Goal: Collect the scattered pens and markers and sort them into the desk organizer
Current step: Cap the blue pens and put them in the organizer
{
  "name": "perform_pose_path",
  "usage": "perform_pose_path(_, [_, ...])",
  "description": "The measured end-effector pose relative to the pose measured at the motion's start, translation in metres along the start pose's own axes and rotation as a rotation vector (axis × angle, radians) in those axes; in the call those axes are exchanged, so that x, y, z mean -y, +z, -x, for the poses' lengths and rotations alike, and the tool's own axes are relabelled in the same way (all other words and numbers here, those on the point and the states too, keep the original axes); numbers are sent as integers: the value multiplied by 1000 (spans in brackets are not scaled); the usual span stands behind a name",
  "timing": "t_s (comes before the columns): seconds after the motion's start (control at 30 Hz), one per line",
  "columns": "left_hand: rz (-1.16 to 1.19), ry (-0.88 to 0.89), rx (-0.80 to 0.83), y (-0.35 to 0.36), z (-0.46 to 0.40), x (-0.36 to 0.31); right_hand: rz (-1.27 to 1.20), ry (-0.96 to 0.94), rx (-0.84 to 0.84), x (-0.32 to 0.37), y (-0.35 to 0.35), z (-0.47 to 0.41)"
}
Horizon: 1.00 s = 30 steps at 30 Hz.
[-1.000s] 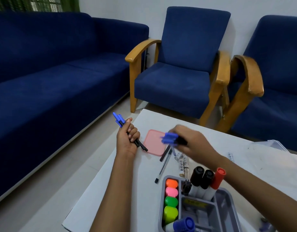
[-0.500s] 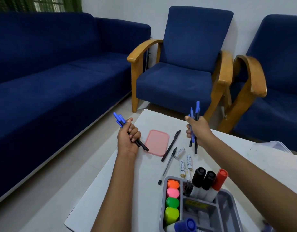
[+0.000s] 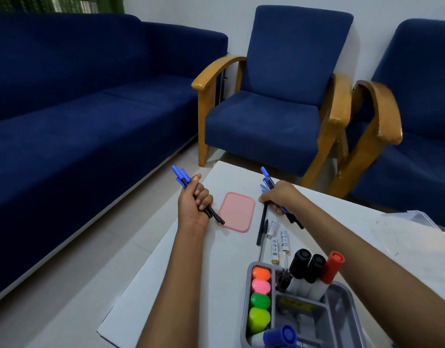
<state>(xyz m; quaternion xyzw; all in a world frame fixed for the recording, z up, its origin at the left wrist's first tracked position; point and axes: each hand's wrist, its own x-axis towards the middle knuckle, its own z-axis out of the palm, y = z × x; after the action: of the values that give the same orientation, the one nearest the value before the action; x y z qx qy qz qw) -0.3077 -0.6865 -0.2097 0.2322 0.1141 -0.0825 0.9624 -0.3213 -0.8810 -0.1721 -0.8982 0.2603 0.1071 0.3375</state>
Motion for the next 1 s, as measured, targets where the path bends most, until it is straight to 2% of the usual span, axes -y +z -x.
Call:
perform_pose_path(0.1, [-11,-2,-7,1,2,0,-183,25,-3,-4,-1,3])
perform_pose_path(0.3, [-16,-13,-13,3,4,1,-764,83,117,-16,-21,5])
perform_pose_path(0.37, [-16,-15,-12,3,4,1,-877,62,114,-20,-29,7])
perform_pose_path(0.43, [-16,-15,-10,3,4,1,-885,27,107,-23,-34,8])
perform_pose_path(0.57, [-10,-15,-5,2,2,1,-722,-128,237,-20,-34,21])
perform_pose_path(0.67, [-7,-19,0,1,1,1,-387,-250,311,-7,-32,43])
perform_pose_path(0.73, [-7,-18,-5,1,1,1,-109,-259,343,2,-27,58])
perform_pose_path(0.8, [-13,-15,-11,1,1,1,207,-229,328,5,-17,69])
perform_pose_path(0.87, [-19,-15,-15,2,1,1,416,-220,278,4,-5,75])
perform_pose_path(1.0, [-15,-12,-11,2,2,0,555,-204,154,-3,14,73])
